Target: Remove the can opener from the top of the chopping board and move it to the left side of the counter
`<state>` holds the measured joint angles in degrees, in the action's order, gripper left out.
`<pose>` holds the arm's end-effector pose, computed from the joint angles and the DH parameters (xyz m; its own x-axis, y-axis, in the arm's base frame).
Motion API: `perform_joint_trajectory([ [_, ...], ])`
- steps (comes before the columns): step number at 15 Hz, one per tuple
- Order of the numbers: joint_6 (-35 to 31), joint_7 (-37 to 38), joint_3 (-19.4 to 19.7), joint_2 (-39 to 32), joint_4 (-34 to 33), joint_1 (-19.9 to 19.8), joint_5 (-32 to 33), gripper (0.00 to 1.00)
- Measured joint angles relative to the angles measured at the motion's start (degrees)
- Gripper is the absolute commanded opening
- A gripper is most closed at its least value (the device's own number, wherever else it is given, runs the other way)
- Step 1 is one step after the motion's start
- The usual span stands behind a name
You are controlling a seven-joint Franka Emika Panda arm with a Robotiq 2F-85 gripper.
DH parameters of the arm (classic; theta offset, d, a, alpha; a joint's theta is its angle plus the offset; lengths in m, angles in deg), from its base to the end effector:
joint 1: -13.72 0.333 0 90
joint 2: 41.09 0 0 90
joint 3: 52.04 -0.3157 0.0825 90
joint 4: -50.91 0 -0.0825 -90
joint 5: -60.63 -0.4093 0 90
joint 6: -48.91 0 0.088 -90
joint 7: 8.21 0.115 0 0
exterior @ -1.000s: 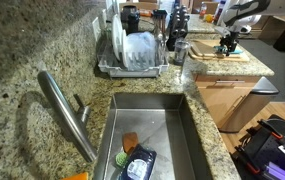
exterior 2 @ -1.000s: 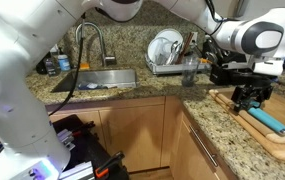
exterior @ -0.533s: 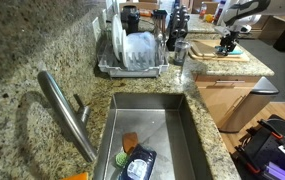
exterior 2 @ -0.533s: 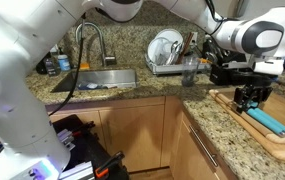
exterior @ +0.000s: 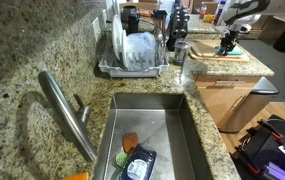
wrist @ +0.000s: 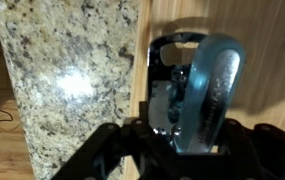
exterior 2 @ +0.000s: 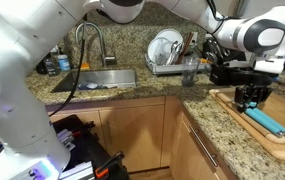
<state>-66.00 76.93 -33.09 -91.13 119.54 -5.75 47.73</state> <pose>0.6568 -0.4158 0.2497 -0.5423 -0.8388 0.0480 -0.8388 0.5438 0.0268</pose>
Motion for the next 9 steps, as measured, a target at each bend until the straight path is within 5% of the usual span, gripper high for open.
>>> perform_joint_trajectory([
  [6, 23.9, -1.1, -0.2, 0.5, -6.7, -0.3, 5.1, 0.28],
  [9, 30.0, -2.7, 0.1, 2.1, -9.7, -0.4, 6.6, 0.28],
])
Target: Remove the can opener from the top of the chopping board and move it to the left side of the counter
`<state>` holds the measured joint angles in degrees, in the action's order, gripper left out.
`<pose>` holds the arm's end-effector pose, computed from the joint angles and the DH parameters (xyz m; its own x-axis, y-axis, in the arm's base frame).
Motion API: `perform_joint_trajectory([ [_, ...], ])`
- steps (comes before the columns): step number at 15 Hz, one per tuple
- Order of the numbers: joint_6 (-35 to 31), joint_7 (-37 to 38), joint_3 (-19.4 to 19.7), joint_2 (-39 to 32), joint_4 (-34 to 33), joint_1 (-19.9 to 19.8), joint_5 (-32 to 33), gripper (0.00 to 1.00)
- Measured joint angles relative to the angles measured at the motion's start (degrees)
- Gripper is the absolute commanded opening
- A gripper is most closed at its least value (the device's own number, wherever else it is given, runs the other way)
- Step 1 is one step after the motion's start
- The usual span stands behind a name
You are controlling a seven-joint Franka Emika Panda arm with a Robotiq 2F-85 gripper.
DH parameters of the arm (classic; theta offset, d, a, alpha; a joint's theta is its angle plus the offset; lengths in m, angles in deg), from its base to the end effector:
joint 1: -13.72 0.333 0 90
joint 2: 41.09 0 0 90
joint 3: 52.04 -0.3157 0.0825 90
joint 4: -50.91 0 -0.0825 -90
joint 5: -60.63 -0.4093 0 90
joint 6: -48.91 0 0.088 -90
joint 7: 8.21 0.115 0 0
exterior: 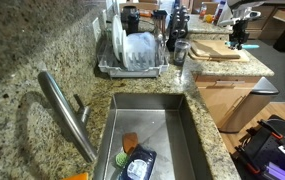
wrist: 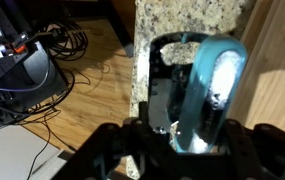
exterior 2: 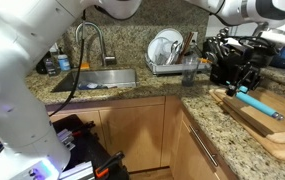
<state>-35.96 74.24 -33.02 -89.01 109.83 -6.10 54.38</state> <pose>0.6317 -0.3943 0.3227 -0.4576 -0.8843 0.0927 -0.8146 0.4588 0.3548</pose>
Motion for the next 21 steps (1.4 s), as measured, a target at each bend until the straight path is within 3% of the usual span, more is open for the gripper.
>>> perform_joint_trajectory([
  [3, -0.6, -4.9, 0.0, 4.3, 1.4, -0.6, -1.5, 0.28],
  [6, -2.0, -14.1, 0.1, 12.3, 8.2, -1.2, -2.1, 0.28],
  [10, -3.7, -28.1, 0.2, 22.1, 19.0, -1.1, 3.9, 0.28],
  [11, -4.9, -31.2, 0.2, 24.2, 22.0, -1.0, 5.8, 0.53],
  [15, -8.9, -35.5, 0.2, 29.3, 30.3, -0.5, 7.6, 0.53],
  [16, -9.2, -35.6, 0.2, 29.6, 30.8, -0.4, 7.6, 0.28],
  [19, -9.4, -35.6, 0.2, 29.5, 31.3, 0.0, 7.8, 0.28],
  [21, -11.1, -36.1, -0.2, 30.6, 34.9, 2.3, 11.4, 0.28],
])
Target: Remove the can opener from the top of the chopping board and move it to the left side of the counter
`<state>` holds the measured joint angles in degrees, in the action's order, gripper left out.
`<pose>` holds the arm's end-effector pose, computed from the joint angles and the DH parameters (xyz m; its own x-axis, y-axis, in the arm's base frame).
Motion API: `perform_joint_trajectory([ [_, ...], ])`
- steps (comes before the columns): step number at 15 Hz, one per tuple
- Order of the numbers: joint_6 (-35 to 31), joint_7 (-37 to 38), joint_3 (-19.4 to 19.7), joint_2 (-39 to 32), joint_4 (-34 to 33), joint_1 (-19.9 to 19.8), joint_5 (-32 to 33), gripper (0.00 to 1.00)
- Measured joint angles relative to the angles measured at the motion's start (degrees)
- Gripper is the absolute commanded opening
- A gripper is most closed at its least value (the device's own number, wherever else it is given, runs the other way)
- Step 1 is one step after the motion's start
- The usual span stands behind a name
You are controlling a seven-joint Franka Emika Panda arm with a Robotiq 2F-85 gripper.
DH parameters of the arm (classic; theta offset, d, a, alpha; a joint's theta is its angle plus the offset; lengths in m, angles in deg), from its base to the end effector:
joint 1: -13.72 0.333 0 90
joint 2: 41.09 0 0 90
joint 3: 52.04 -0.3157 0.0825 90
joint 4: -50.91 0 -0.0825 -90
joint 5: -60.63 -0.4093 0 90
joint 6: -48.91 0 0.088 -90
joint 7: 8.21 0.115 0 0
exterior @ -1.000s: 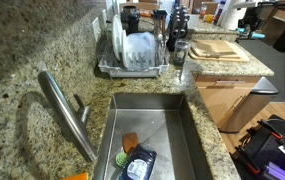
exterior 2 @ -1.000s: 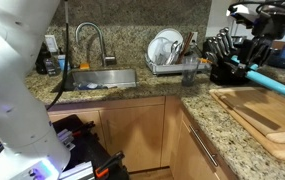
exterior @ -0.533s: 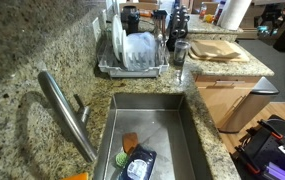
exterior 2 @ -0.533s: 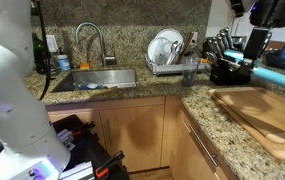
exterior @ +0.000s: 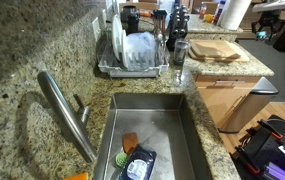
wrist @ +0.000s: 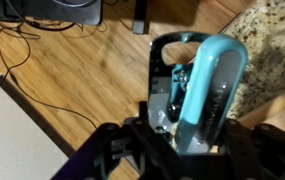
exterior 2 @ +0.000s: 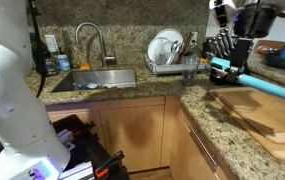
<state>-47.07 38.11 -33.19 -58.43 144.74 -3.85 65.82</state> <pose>0.5178 -0.3729 0.4156 0.1424 -0.9890 -0.0404 -0.9413 -0.1480 0.3034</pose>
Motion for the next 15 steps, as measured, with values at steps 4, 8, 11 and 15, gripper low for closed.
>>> perform_joint_trajectory([
  [4, -3.9, -0.3, -1.7, 6.3, 12.0, 6.5, 9.5, 0.28],
  [8, -6.4, -2.0, -4.7, 15.6, 24.6, 9.7, 17.1, 0.28],
  [11, -6.9, -2.7, -6.1, 20.7, 29.6, 10.0, 18.6, 0.53],
  [15, -7.0, -2.9, -6.4, 19.3, 29.4, 9.7, 18.6, 0.28],
])
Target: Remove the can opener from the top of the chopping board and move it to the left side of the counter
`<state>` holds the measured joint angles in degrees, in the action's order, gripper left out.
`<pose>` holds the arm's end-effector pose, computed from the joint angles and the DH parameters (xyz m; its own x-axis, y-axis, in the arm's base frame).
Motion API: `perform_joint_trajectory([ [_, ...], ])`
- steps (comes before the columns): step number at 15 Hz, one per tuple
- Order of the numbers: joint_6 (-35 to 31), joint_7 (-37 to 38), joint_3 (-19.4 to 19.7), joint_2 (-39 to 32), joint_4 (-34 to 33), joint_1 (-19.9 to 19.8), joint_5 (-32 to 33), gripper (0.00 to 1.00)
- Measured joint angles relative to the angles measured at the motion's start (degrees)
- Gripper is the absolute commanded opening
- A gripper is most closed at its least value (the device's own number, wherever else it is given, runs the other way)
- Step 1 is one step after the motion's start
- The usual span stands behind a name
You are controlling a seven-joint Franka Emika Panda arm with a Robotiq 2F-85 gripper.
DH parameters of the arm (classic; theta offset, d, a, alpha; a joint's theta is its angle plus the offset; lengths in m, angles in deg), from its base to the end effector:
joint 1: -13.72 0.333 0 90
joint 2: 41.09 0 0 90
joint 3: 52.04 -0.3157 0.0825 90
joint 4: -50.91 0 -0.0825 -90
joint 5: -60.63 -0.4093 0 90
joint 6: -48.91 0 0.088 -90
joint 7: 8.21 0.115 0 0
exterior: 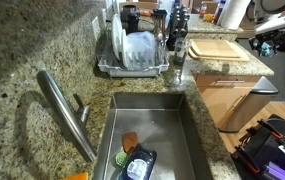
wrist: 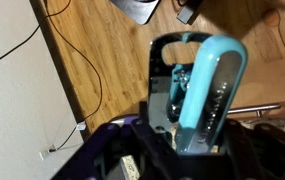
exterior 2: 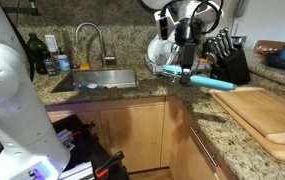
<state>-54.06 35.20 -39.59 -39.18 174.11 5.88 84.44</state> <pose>0.4710 -0.2142 0.3784 0.5801 -0.8145 -0.0078 -0.7155 -0.5142 0.4730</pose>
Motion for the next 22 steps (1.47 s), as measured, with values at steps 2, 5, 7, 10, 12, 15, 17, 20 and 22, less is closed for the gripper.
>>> perform_joint_trajectory([
  [2, 0.0, -1.5, -1.4, 0.6, 3.2, 0.3, 0.7, 0.28],
  [5, 0.1, -3.1, -4.8, 4.1, 12.5, 1.9, 2.4, 0.28],
  [7, 0.2, -4.8, -7.0, 8.0, 18.8, 2.9, 3.4, 0.28],
  [10, 0.6, -9.0, -9.8, 15.2, 26.9, 3.9, 5.7, 0.28],
  [12, 0.1, -11.5, -11.2, 20.8, 31.1, 4.4, 6.8, 0.28],
  [15, -2.5, -15.8, -11.8, 29.4, 35.2, 4.7, 6.8, 0.28],
  [17, -4.4, -20.3, -11.4, 34.2, 36.2, 4.6, 6.8, 0.53],
  [20, -5.6, -23.3, -10.8, 36.7, 35.6, 4.5, 6.8, 0.28],
  [22, -5.6, -23.3, -10.9, 36.7, 35.6, 4.5, 6.7, 0.28],
])
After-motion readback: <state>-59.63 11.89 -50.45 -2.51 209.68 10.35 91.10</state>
